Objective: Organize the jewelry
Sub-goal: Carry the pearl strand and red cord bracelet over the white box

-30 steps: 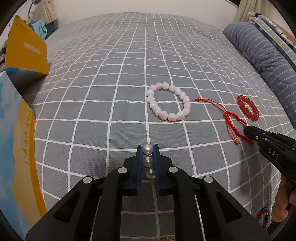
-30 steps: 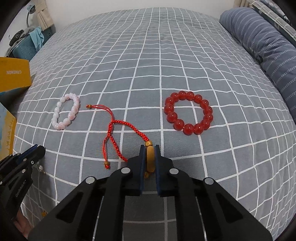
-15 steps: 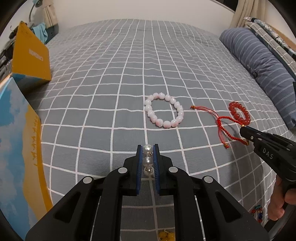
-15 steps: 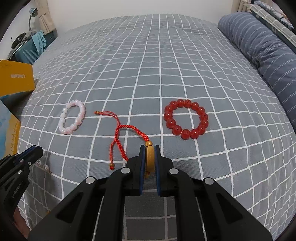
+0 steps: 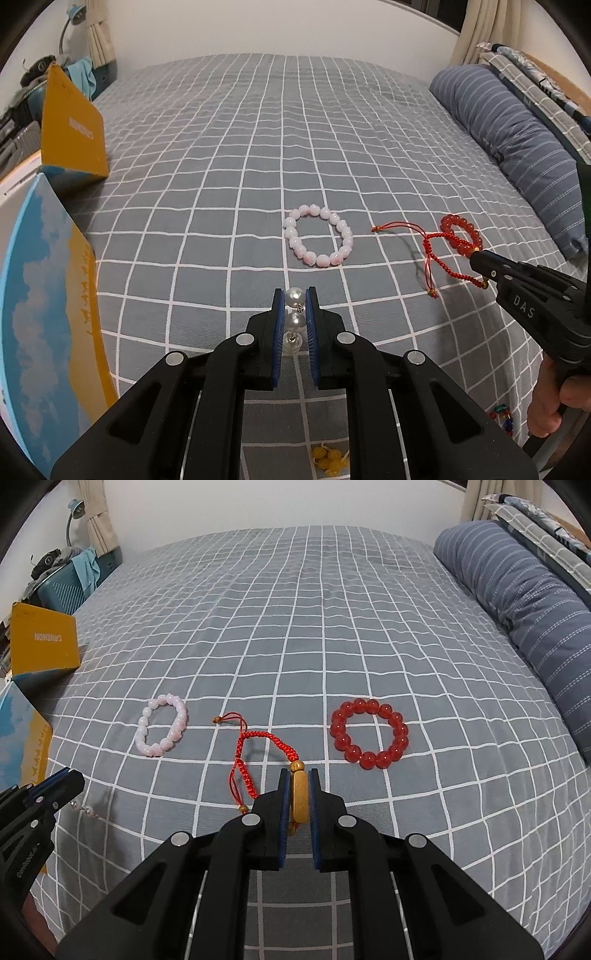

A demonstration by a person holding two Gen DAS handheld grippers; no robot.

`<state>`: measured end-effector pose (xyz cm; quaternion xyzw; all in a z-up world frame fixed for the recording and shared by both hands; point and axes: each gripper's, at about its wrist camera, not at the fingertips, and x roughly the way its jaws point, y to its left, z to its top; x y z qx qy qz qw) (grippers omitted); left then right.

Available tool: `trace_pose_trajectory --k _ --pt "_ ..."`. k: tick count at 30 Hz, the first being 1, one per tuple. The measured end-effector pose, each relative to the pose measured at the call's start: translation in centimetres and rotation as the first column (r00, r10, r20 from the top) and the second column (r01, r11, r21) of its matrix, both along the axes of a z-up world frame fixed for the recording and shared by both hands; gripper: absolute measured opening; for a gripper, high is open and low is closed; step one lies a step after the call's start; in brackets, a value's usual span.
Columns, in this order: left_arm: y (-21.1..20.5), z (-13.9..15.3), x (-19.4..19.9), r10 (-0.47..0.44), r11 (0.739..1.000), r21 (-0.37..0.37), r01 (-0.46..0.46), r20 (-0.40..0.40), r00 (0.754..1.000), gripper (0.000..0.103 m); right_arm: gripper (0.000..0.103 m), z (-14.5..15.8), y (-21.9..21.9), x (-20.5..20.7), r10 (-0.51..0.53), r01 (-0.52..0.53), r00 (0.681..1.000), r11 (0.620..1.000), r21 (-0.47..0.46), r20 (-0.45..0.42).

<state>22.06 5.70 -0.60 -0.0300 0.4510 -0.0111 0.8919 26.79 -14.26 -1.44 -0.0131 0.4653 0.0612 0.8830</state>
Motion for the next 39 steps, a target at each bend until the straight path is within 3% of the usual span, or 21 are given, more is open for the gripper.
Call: trace_pose_trajectory --k 21,39 --pt "1.8 3.0 -2.5 0.02 1.0 0.018 -0.021 0.062 0.998 0.011 0.009 2.7 1.8 -2.1 0.011 -0.01 0.999 1.0 -0.008 0.053" --pt "5.1 7.3 -6.3 0.067 0.998 0.009 -0.068 0.113 0.991 0.011 0.009 7.1 5.7 -5.4 0.06 -0.059 0.991 0.998 -0.013 0.117"
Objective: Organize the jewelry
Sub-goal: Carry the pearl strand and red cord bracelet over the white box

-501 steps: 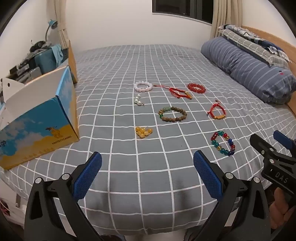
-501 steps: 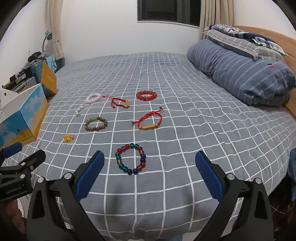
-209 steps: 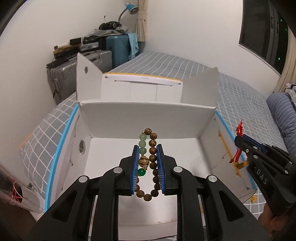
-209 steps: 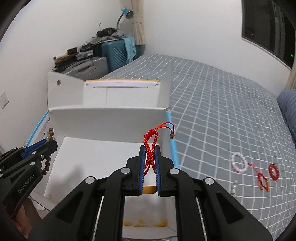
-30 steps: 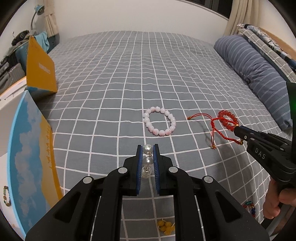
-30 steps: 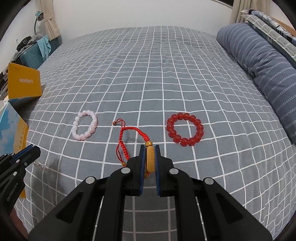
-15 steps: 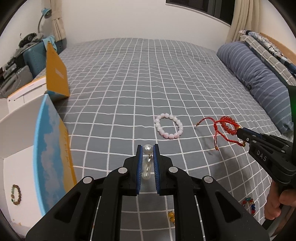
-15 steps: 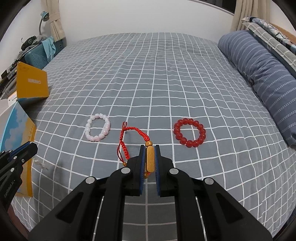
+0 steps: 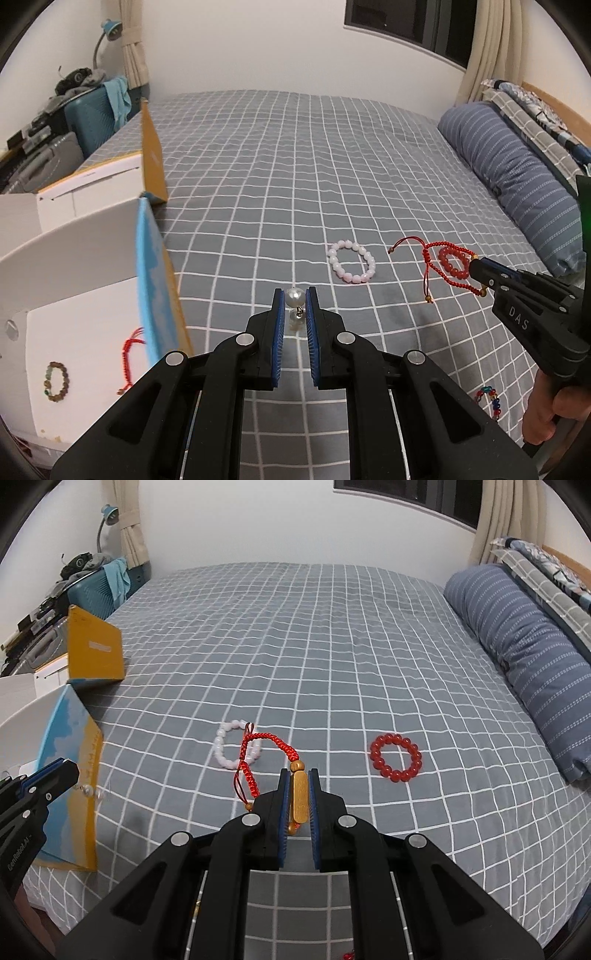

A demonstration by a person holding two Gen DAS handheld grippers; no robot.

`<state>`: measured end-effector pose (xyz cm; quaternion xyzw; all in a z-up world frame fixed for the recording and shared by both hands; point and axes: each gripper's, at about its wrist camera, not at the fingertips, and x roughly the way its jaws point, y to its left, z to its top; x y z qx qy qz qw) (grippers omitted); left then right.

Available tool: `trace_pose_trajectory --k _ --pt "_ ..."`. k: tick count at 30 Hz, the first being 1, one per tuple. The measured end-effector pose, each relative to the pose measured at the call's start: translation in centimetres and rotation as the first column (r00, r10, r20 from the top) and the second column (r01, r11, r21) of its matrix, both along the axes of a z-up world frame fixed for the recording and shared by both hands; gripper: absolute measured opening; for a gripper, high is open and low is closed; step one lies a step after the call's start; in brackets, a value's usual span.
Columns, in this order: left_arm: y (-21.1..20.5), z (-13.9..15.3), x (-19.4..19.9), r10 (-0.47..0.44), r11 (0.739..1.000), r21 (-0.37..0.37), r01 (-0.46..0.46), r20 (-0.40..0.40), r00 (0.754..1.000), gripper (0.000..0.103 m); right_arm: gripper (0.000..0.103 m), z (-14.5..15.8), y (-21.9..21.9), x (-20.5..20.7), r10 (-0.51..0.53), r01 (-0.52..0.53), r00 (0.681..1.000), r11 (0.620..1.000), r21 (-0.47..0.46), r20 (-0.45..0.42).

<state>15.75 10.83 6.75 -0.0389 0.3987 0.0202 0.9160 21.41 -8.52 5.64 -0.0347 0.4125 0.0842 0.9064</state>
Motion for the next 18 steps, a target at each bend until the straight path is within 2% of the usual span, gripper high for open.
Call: trace_pose_trajectory --k 18 --pt "5.3 3.4 -4.3 0.072 0.997 -0.002 -0.072 0.047 0.996 0.011 0.009 3.0 7.5 -3.2 0.097 -0.096 0.994 0.995 -0.01 0.04"
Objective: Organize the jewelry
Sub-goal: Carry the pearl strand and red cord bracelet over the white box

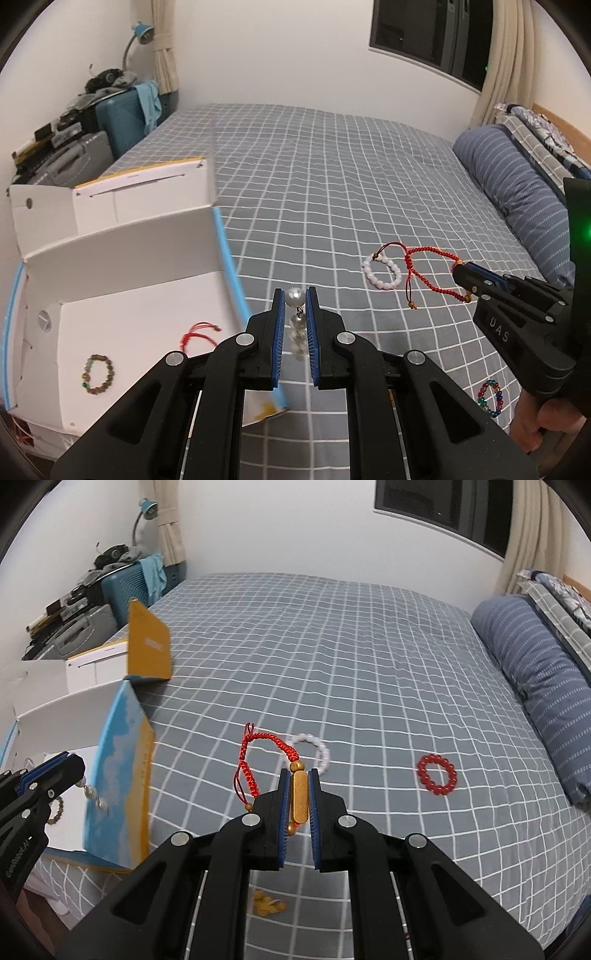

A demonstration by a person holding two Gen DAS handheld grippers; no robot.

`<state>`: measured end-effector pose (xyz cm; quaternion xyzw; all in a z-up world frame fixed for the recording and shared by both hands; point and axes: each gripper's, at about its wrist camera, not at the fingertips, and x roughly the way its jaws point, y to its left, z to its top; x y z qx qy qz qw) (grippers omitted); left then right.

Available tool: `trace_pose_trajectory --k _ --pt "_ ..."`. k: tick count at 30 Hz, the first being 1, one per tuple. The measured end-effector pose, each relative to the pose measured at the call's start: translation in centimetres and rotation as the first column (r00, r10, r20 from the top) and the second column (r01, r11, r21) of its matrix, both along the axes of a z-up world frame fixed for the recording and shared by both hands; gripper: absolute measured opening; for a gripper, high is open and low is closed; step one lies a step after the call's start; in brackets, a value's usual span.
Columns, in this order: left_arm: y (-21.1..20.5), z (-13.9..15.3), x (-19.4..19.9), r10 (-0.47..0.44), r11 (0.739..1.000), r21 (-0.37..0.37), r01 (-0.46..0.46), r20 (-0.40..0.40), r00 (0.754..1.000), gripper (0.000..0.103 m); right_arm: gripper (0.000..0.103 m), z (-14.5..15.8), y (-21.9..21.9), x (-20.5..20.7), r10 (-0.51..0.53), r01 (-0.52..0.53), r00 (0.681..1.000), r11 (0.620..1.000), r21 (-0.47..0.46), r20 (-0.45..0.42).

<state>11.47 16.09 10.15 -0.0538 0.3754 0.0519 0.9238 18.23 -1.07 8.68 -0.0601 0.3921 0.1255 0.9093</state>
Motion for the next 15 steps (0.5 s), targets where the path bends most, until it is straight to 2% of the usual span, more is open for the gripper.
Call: trace_pose_trajectory --k 15 --pt "7.8 1.7 -4.6 0.127 0.992 -0.012 -0.126 0.026 0.992 0.011 0.009 2.0 8.8 -3.6 0.12 -0.121 0.992 0.992 0.022 0.036"
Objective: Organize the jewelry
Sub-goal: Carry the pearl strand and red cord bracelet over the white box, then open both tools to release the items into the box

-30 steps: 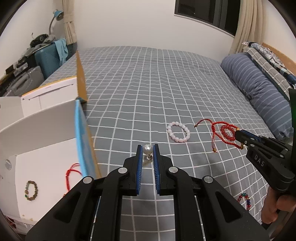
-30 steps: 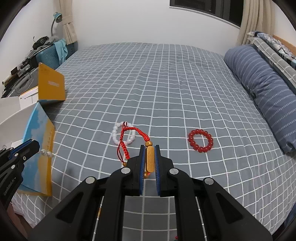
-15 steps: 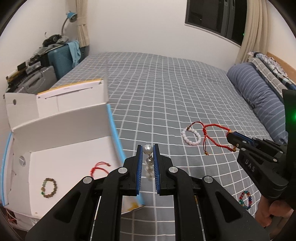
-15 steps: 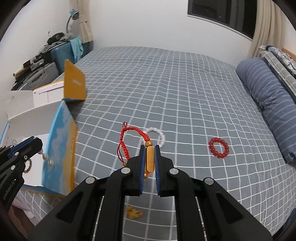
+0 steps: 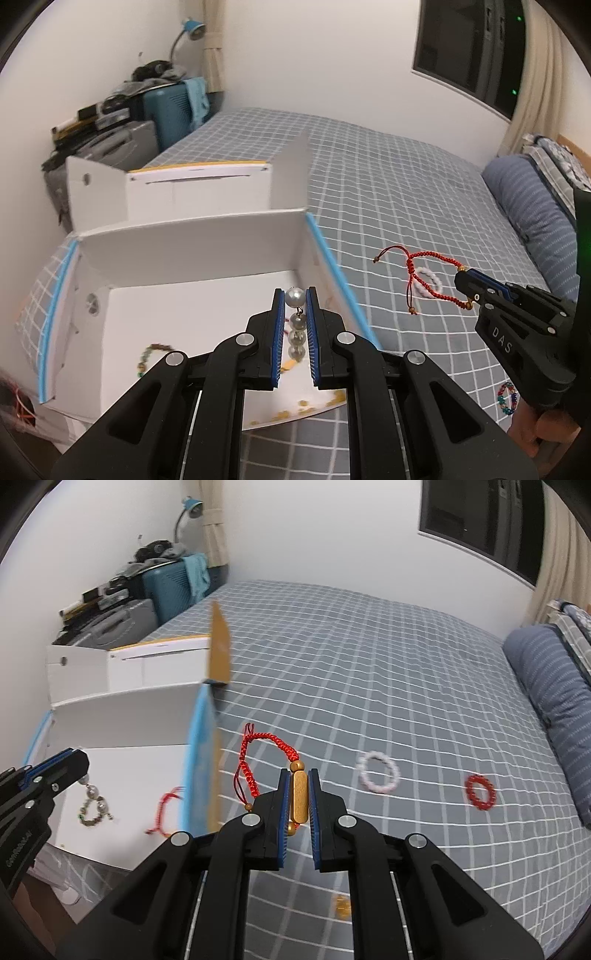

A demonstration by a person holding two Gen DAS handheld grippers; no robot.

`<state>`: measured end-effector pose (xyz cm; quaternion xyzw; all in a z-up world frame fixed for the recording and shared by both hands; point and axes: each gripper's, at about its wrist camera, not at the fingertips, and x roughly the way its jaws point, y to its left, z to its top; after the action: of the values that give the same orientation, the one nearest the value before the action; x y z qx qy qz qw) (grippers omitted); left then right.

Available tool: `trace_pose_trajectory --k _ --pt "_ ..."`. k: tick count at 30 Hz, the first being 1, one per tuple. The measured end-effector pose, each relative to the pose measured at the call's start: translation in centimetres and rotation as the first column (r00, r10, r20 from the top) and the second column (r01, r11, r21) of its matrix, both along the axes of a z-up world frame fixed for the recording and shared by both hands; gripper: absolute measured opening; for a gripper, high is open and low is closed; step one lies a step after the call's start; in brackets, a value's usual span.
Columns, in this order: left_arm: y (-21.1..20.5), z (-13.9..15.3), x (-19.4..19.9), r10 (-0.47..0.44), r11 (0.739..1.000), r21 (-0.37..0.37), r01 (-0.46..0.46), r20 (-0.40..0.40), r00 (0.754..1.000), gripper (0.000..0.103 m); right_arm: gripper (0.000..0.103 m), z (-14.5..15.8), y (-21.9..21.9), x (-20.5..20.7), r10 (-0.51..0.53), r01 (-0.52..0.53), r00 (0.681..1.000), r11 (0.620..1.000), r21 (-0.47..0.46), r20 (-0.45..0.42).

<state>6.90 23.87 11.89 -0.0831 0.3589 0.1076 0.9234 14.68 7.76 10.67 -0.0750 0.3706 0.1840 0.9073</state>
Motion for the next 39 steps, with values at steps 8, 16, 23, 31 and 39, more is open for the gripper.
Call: trace_pose_trajectory --k 8,16,23,31,39 --pt "5.1 -0.6 -2.1 0.078 0.997 -0.008 -0.078 -0.018 0.997 0.011 0.009 -0.6 5.2 -1.5 0.079 -0.079 0.997 0.997 0.006 -0.006" --pt "9.7 -2.4 -3.4 0.148 0.989 -0.005 -0.148 -0.037 0.988 0.011 0.009 -1.9 10.3 -2.5 0.148 -0.148 0.989 0.989 -0.002 -0.02" --pt "12.5 -4.2 -3.6 0.19 0.982 -0.008 -0.191 -0.072 0.979 0.011 0.009 -4.0 13.1 -2.8 0.171 -0.172 0.984 0.984 -0.034 -0.048" --pt "13.8 -7.0 -2.9 0.19 0.98 -0.025 -0.196 -0.137 0.972 0.011 0.009 -6.4 14.4 -2.2 0.161 -0.168 0.982 0.983 -0.068 -0.097" --pt "14.3 -8.4 -2.5 0.195 0.979 -0.027 -0.202 -0.161 0.967 0.011 0.009 -7.7 15.4 -2.1 0.16 -0.172 0.98 0.981 -0.092 -0.12"
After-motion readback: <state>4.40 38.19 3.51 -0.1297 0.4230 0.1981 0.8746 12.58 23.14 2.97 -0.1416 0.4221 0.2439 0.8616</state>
